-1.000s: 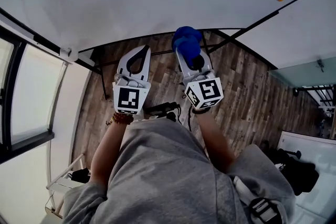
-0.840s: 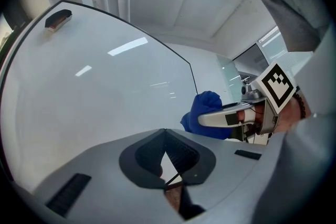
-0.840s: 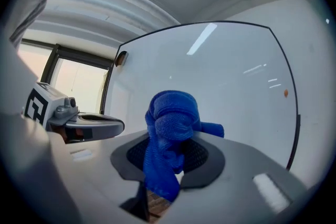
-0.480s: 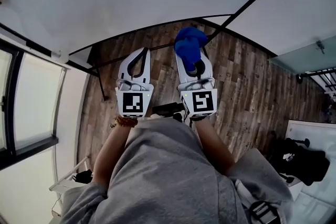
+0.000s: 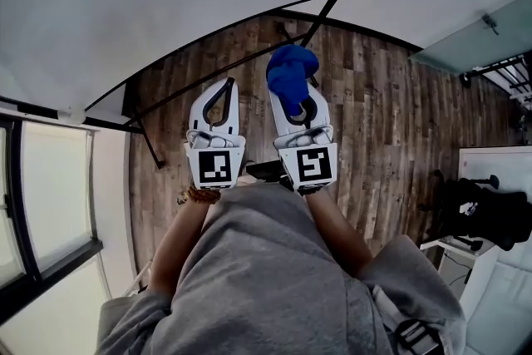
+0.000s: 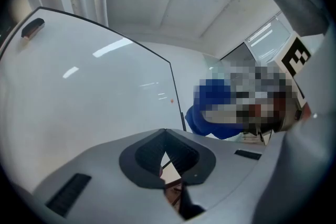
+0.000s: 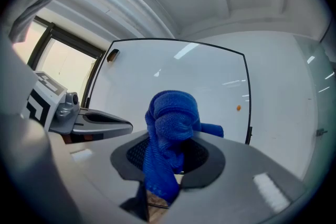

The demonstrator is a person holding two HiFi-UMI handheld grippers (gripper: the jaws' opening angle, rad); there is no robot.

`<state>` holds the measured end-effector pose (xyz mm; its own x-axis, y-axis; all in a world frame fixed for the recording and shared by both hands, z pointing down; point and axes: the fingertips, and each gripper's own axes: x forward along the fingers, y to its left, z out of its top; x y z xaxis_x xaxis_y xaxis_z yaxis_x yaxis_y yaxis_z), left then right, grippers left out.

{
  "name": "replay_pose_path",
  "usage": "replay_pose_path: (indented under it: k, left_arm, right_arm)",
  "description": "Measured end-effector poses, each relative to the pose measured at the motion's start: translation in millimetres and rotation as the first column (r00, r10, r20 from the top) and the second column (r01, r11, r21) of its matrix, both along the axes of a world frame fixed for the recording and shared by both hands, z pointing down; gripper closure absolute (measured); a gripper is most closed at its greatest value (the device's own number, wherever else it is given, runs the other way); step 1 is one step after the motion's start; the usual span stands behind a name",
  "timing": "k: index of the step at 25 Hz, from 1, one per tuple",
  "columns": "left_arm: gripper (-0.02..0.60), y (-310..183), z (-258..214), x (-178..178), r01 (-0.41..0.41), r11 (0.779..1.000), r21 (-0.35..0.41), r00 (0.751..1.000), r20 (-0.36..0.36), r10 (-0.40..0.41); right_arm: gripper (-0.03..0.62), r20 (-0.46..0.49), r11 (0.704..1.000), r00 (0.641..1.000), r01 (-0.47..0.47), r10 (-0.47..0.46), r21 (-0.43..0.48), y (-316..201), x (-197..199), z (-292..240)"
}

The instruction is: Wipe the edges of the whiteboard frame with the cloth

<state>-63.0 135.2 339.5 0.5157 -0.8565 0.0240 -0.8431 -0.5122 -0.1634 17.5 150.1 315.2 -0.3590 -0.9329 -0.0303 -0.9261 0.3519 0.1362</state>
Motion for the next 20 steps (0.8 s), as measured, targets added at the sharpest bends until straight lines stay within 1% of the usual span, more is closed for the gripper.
replay_pose_path:
  k: [2,5,9,13,16,20]
  left_arm:
    - [0.575,3.4,4.1,16.7,-0.030,1.000,-0.007,1.000,0.002,0.030]
    - [0.575,9.8,10.0,36.8,-0.076,0.997,-0.008,0.997,0.024,0.076]
    - [0.575,17.5,16.8,58.2,-0.116,0.993,-0.010,0.993,0.024,0.116]
    - [0.575,21.5,24.0,74.6,-0.137,0.990,-0.033,0.990,0.014,0.137]
    - [0.575,23.4,24.5,84.6,-0.163,0.986,-0.037,0.986,0.030,0.164]
    - [0.575,24.3,24.9,94.6,-0.189,0.981,-0.043,0.981,0.021,0.190]
  right_arm:
    - [0.471,0.001,1.000,1.000,-0.021,0.021,-0.009,4.0,15.0,4.4]
    - [0.471,-0.008,0.999,0.999,-0.050,0.049,-0.022,8.9,31.5,10.1]
    - [0.473,-0.024,0.998,0.998,-0.059,0.059,-0.018,17.4,46.4,16.3]
    - [0.473,-0.059,0.998,0.996,-0.066,0.065,-0.016,26.4,58.7,20.9]
    - [0.473,-0.056,0.995,0.994,-0.096,0.095,-0.026,29.2,71.7,24.7]
    - [0.473,-0.065,0.991,0.989,-0.133,0.131,-0.030,33.0,86.4,28.2]
